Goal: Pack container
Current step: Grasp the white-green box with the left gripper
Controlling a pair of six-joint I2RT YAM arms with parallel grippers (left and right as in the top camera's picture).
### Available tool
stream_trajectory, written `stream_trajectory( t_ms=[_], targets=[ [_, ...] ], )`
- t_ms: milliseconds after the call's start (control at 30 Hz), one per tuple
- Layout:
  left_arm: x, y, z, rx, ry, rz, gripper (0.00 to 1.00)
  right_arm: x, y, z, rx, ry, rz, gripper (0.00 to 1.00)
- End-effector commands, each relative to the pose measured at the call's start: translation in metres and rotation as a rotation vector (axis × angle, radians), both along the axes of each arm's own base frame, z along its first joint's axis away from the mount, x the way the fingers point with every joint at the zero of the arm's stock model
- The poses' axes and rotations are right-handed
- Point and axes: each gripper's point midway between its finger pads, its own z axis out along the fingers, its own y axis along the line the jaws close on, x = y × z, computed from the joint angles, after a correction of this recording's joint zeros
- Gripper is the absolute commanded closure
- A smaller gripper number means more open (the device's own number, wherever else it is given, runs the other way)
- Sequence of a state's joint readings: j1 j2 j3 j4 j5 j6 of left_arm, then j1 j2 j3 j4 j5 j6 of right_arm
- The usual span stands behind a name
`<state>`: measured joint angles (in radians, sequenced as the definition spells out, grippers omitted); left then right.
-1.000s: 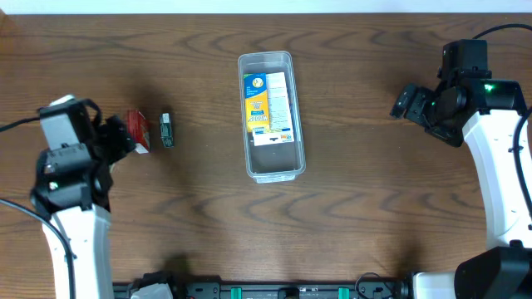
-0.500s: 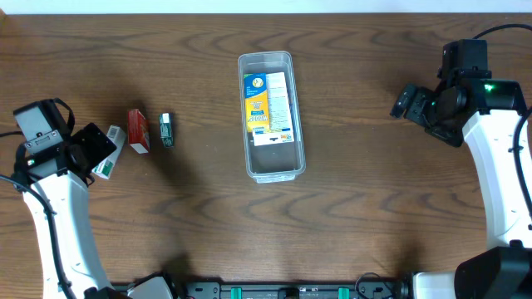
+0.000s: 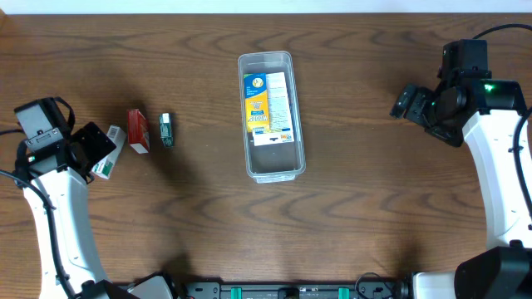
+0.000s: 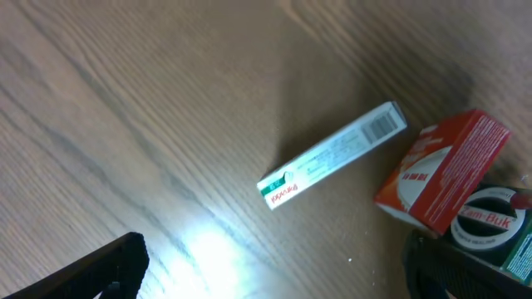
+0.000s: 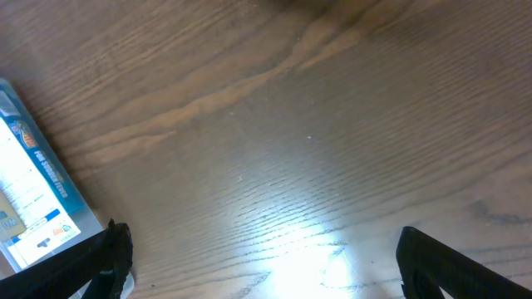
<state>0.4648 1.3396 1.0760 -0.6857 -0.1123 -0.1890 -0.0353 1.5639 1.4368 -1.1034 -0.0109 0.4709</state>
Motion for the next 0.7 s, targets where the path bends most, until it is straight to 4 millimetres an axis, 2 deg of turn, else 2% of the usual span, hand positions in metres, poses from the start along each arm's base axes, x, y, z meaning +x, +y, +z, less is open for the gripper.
stream_trajectory(
  t_ms=[0, 100, 167, 233, 467, 533, 667],
  targets=[
    [0.010, 0.009, 0.009, 0.048, -0.022, -0.019, 0.01, 0.000, -0.002, 0.004, 0.003, -0.011, -0.013, 0.01],
    [0.022, 0.015, 0.012, 0.104, -0.026, -0.091, 0.01, 0.000, -0.002, 0.004, 0.003, -0.011, -0.013, 0.01],
    [0.027, 0.018, 0.006, 0.143, 0.018, -0.178, 0.07, 0.000, -0.002, 0.004, 0.003, -0.011, -0.013, 0.01],
    [0.028, 0.015, -0.007, 0.133, 0.067, -0.236, 0.08, 0.000, -0.002, 0.004, 0.003, -0.011, -0.013, 0.01],
    [0.027, 0.012, -0.053, 0.045, 0.183, -0.265, 0.09, 0.000, -0.002, 0.004, 0.003, -0.011, -0.013, 0.01],
    [0.030, 0.005, -0.064, 0.005, 0.193, -0.315, 0.14, 0.000, -0.002, 0.004, 0.003, -0.011, -0.013, 0.01],
    [0.036, -0.006, -0.078, -0.055, 0.191, -0.376, 0.14, 0.000, -0.002, 0.004, 0.003, -0.011, -0.013, 0.01]
  ],
)
